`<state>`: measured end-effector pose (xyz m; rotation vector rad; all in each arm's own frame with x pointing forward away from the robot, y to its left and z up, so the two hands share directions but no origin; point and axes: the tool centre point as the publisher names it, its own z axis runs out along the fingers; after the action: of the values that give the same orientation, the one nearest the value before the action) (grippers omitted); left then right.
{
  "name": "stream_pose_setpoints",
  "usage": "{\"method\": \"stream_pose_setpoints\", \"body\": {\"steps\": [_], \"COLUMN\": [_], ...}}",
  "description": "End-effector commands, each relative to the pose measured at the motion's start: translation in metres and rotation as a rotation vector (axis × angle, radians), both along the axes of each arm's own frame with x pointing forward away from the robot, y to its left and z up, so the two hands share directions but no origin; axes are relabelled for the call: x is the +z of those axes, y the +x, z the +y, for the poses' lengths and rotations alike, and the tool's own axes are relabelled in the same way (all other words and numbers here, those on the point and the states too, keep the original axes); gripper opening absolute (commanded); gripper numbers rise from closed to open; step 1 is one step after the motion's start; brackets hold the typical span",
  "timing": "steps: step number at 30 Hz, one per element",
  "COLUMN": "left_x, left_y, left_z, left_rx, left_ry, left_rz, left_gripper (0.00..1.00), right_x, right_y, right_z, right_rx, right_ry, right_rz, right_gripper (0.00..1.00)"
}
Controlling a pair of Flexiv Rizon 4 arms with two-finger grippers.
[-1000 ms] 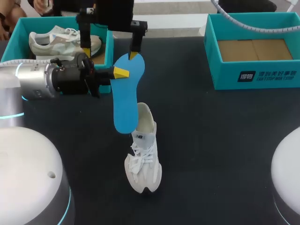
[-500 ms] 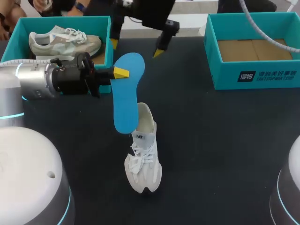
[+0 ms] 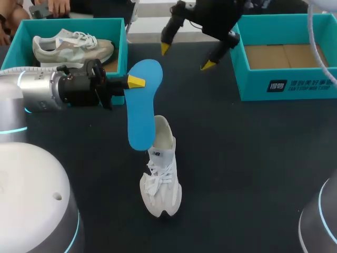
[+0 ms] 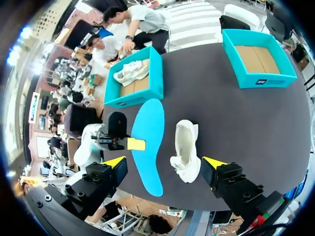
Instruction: Take the shoe out of the shoebox, open the shoe tongue, remove and reinsert the insole, then place the shoe into the shoebox
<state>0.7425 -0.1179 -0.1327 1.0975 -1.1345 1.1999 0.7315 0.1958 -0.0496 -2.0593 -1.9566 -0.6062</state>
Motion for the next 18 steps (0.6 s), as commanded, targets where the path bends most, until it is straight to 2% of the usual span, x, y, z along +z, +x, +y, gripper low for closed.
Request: {"method": "stream_pose_setpoints", "body": {"steps": [1, 6, 8, 9, 18], "left_x": [0.001, 0.001, 0.001, 0.001, 0.001], "left_y": [-0.001, -0.001, -0.001, -0.001, -0.001], "left_z": [0.0, 0.0, 0.0, 0.0, 0.0], "left_rx": [0.0, 0.0, 0.0, 0.0, 0.0], "left_ry": [0.005, 0.005, 0.005, 0.005, 0.005], "left_rz": [0.0, 0.0, 0.0, 0.0, 0.0], "left_gripper": [0.0, 0.0, 0.0, 0.0, 0.0], "right_x": [-0.016, -0.023, -0.025, -0.025, -0.025], "right_y": [0.003, 0.006, 0.01, 0.01, 0.01], "right_z": [-0.012, -0.017, -0.023, -0.024, -0.024], "right_rx": [0.096, 0.069, -0.007, 0.005, 0.005], "right_ry": [0.66, 0.772, 0.815, 0.832, 0.832], "right_rz": [-0.042, -0.084, -0.143, -0.146, -0.146], "right_gripper": [1.0, 1.0, 1.0, 1.0, 1.0]}}
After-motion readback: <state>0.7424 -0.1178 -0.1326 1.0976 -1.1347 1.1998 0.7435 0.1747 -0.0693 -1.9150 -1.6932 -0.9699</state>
